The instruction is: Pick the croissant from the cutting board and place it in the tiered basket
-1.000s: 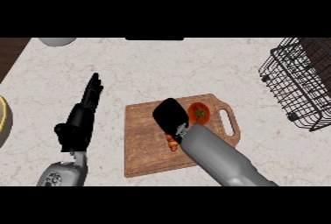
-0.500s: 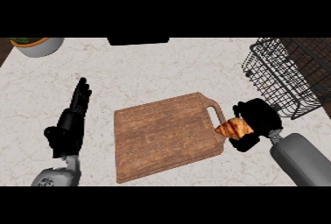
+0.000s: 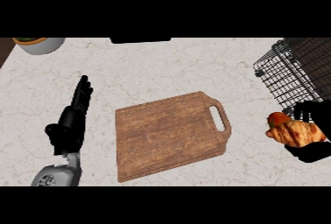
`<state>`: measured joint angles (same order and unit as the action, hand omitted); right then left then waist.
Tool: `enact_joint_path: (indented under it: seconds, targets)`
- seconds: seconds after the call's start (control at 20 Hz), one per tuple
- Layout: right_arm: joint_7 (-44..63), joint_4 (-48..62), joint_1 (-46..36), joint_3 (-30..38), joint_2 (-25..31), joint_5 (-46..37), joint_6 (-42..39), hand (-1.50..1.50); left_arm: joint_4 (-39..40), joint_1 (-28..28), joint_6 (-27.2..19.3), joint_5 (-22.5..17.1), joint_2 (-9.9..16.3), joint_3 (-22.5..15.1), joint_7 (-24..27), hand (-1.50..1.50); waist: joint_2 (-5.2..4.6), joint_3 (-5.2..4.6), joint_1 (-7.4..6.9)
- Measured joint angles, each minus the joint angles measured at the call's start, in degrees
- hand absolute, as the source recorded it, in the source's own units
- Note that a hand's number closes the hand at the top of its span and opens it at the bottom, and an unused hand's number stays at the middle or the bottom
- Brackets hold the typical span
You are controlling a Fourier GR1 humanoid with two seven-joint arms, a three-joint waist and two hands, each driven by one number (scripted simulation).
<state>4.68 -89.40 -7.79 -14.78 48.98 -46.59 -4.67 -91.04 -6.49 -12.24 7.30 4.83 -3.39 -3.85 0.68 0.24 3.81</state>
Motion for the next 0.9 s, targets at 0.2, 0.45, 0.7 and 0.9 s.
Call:
enact_joint_path:
  seconds: [0.2,0.45,0.7,0.9]
  targets:
    - [0.7,-9.1,2.9,10.0,6.0,7.9,-3.2,1.50,0.0,0.8,0.2,-0.1,0.0,0.0,0.6,0.00,0.14,-0.18,0.08]
    - [2.1,-16.1,5.6,24.4,11.9,19.0,-10.6,1.50,-0.2,0.5,0.0,0.7,-0.6,-0.9,0.0,0.00,0.10,-0.29,-0.46]
    - [5.4,-17.9,4.4,36.1,14.8,29.2,-19.5,1.50,-0.2,0.6,0.4,0.9,-1.3,-1.9,0.5,0.00,-0.20,-0.31,-1.94]
    - [9.0,-14.9,0.4,39.4,13.6,37.0,-23.7,1.50,0.5,-0.7,0.8,1.0,-1.7,-2.3,0.7,0.00,-0.47,-0.31,-3.07]
